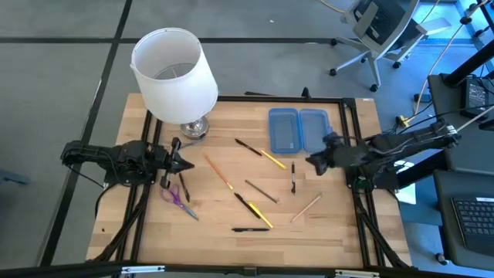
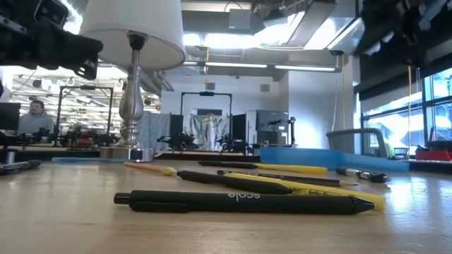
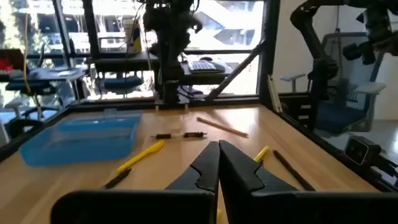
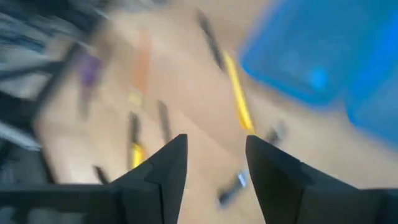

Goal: Pick & place school supplies into a supply box
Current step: Put the right black transparent pen into the blue supply box

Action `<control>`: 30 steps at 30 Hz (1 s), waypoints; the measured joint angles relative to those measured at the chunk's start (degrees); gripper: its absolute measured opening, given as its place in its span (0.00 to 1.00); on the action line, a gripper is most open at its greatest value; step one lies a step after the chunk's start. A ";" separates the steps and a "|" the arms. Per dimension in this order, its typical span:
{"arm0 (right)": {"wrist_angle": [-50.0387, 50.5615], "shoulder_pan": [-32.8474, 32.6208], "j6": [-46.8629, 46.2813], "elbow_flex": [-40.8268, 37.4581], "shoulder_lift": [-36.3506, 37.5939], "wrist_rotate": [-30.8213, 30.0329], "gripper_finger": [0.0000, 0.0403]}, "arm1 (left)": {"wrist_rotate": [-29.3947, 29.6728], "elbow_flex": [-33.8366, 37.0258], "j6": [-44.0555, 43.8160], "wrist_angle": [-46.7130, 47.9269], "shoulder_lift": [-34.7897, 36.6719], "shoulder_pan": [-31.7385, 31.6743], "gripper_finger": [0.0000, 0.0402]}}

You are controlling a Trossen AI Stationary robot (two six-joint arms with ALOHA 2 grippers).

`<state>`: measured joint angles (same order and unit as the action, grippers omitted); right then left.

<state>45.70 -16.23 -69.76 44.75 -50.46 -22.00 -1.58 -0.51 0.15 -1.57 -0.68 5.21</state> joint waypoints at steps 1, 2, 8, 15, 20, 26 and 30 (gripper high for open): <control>0.13 0.00 -1.15 0.06 -2.12 0.97 0.42 | -1.25 0.00 0.03 -0.06 0.04 -0.01 0.01; -0.55 0.00 -1.96 -0.09 -4.12 1.64 0.42 | -3.27 0.00 0.04 -0.06 0.04 -0.02 0.01; -8.08 -0.02 -0.35 -0.35 -15.60 7.50 0.42 | -12.02 0.00 0.04 -1.38 0.00 0.11 0.01; -10.03 1.07 2.49 -0.42 -23.41 9.86 0.42 | -10.15 0.00 0.06 -1.24 -0.05 0.11 0.01; -10.13 2.65 -4.18 -0.42 -26.91 10.19 0.42 | -7.34 0.00 0.15 -1.24 -0.05 -0.11 0.01; -10.56 2.99 -5.22 -0.42 -31.43 12.08 0.42 | 11.76 0.00 -3.12 -1.22 -0.05 -0.22 0.01; -11.24 2.99 -7.08 -0.42 -34.32 12.22 0.42 | 17.96 0.00 -4.32 -1.49 -0.05 -0.22 0.01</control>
<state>34.46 -13.23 -76.84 44.34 -84.78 -9.78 16.37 -0.51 -4.17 -3.05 -0.73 4.99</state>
